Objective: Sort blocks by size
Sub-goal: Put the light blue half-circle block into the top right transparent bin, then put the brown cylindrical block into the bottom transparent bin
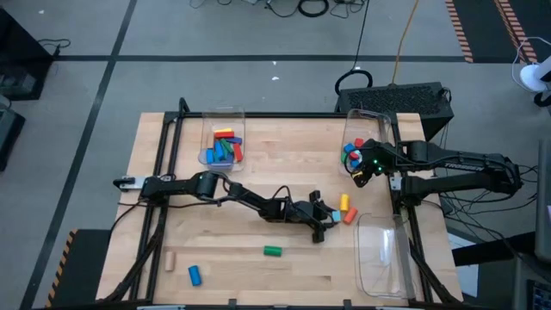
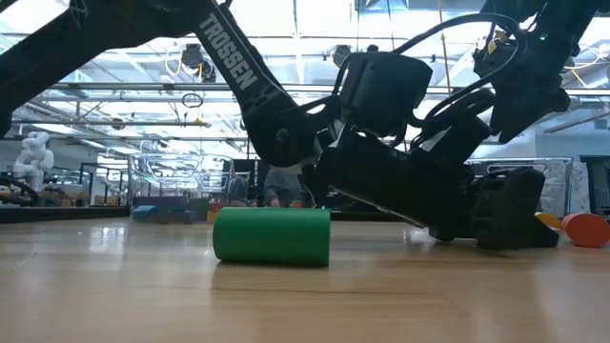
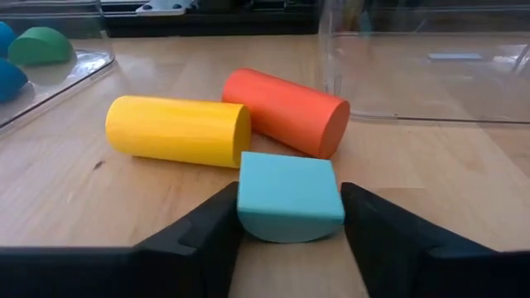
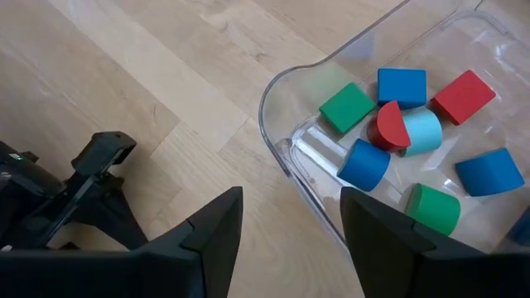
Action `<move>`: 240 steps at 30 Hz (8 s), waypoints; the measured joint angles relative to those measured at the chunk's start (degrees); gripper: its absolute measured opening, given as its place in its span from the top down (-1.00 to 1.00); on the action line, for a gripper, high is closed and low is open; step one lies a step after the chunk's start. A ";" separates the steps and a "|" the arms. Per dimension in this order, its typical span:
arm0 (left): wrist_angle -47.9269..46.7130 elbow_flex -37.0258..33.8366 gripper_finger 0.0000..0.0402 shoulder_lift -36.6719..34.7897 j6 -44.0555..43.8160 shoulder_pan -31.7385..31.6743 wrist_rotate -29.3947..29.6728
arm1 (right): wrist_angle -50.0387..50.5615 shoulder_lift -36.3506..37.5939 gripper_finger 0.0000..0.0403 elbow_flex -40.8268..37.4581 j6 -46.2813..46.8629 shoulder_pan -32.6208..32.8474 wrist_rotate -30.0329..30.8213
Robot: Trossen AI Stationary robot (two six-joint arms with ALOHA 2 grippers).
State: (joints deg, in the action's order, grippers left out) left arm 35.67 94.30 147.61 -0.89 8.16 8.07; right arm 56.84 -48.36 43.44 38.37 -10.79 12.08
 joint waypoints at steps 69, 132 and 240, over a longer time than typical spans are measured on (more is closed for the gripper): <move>1.48 -0.13 0.15 -11.72 -28.60 -11.40 -28.00 | -5.20 -17.49 0.60 1.01 -30.00 42.53 30.27; -15.27 -0.13 -0.34 -10.72 16.83 -5.65 -16.53 | 0.41 -28.94 0.57 5.51 -26.05 -28.26 -1.27; -114.28 -10.40 -0.34 -40.87 -105.17 39.64 -5.53 | -18.53 -26.86 -0.02 5.53 7.94 44.44 24.32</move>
State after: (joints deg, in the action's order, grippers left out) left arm -78.61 83.90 106.74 -106.06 47.80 2.54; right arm 38.31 -75.22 48.97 46.31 33.65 36.40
